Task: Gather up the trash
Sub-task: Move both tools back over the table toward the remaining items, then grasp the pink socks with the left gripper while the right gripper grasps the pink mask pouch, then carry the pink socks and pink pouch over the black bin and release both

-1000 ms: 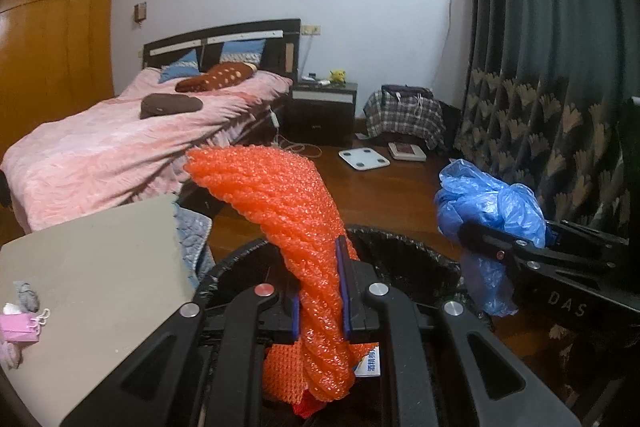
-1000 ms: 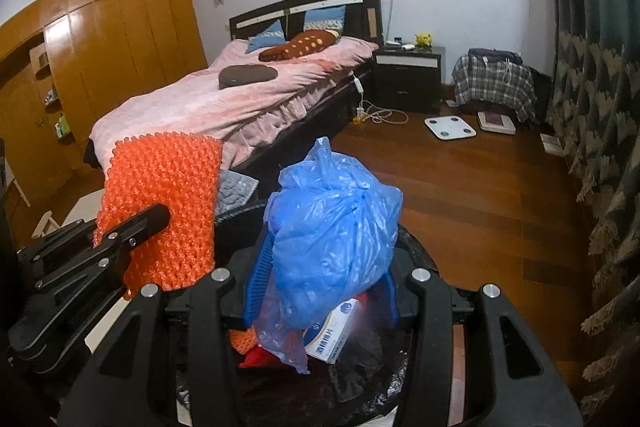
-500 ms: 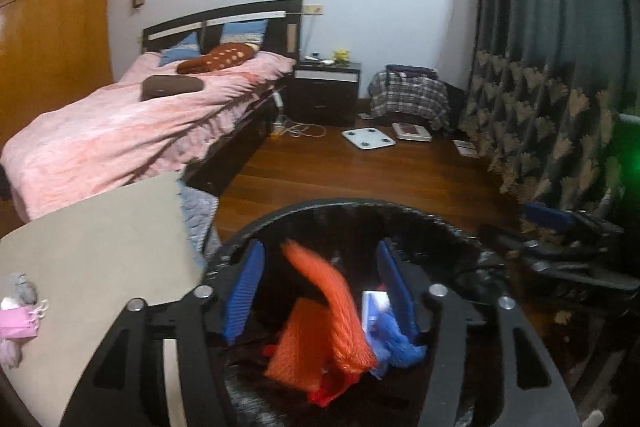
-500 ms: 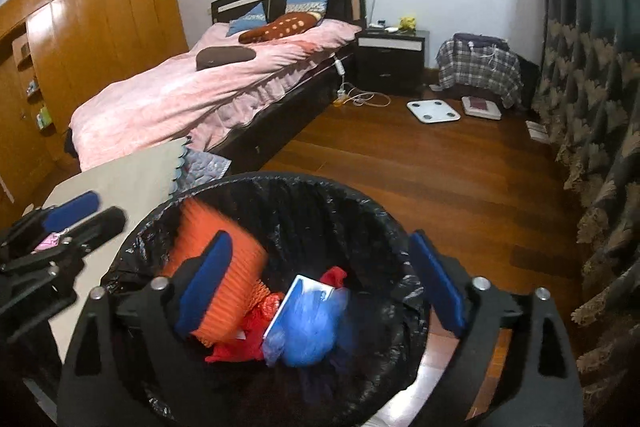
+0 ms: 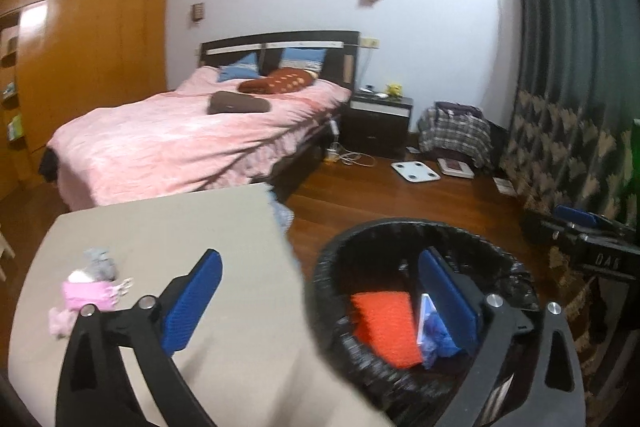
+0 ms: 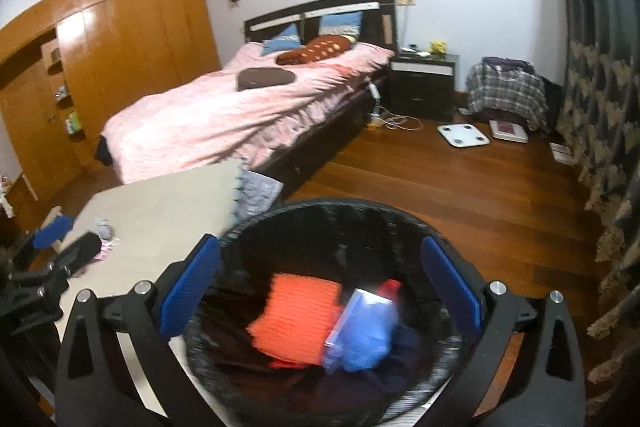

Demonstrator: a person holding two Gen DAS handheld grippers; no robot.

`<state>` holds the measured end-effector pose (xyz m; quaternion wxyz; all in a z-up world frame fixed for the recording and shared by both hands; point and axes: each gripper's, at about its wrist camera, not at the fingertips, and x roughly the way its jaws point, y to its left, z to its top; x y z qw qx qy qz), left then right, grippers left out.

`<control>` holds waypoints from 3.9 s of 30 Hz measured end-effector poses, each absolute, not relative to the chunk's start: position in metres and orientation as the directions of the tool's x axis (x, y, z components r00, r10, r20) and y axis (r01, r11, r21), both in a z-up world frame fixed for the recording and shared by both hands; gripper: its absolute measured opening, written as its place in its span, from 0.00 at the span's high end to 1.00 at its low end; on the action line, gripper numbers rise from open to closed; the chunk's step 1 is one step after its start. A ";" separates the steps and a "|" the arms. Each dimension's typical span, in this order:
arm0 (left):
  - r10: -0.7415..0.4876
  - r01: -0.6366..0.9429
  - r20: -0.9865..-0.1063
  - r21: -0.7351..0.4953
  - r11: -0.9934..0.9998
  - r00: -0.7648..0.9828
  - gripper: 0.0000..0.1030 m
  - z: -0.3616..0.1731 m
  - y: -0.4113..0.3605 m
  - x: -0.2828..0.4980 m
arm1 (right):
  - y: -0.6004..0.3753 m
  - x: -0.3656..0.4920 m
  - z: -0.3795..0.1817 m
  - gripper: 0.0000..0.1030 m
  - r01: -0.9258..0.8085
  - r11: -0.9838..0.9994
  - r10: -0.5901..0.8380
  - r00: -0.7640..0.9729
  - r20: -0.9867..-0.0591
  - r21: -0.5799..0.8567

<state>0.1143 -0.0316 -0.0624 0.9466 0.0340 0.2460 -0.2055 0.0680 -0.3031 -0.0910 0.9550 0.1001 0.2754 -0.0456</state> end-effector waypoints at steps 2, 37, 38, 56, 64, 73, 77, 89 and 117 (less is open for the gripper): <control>-0.336 0.368 -0.480 -0.029 0.929 0.811 0.06 -0.063 -0.013 0.113 | -0.284 0.074 -0.086 0.05 0.111 0.980 -0.007 0.848 -0.529 0.165; 0.090 -0.114 -0.684 0.010 0.993 0.724 0.13 -0.191 0.231 0.226 | -0.029 0.232 -0.168 0.05 -0.176 0.980 0.198 0.752 -0.629 0.097; 0.086 -0.112 -0.690 0.008 0.994 0.718 0.13 -0.194 0.231 0.227 | -0.027 0.236 -0.171 0.05 -0.176 0.979 0.198 0.747 -0.635 0.099; 0.052 -0.134 -0.702 -0.062 0.989 0.711 0.58 -0.191 0.269 0.211 | 0.024 0.256 -0.174 0.05 -0.271 0.958 0.266 0.717 -0.644 0.094; 0.164 -0.210 -0.664 0.011 0.978 0.730 0.58 -0.180 0.302 0.199 | 0.084 0.264 -0.177 0.05 -0.376 0.920 0.350 0.669 -0.656 0.108; 0.181 -0.225 -0.654 0.017 0.974 0.735 0.58 -0.178 0.311 0.197 | 0.121 0.278 -0.201 0.05 -0.401 0.909 0.356 0.597 -0.718 0.117; 0.179 -0.227 -0.657 0.011 0.974 0.732 0.58 -0.181 0.311 0.197 | 0.121 0.277 -0.206 0.10 -0.421 0.897 0.379 0.572 -0.727 0.136; 0.182 -0.226 -0.658 0.018 0.974 0.731 0.57 -0.181 0.308 0.195 | 0.122 0.273 -0.208 0.90 -0.509 0.842 0.451 0.478 -0.754 0.181; 0.163 -0.224 -0.657 -0.009 0.974 0.736 0.57 -0.182 0.299 0.184 | 0.102 0.245 -0.197 0.27 -0.537 0.835 0.433 0.505 -0.747 0.121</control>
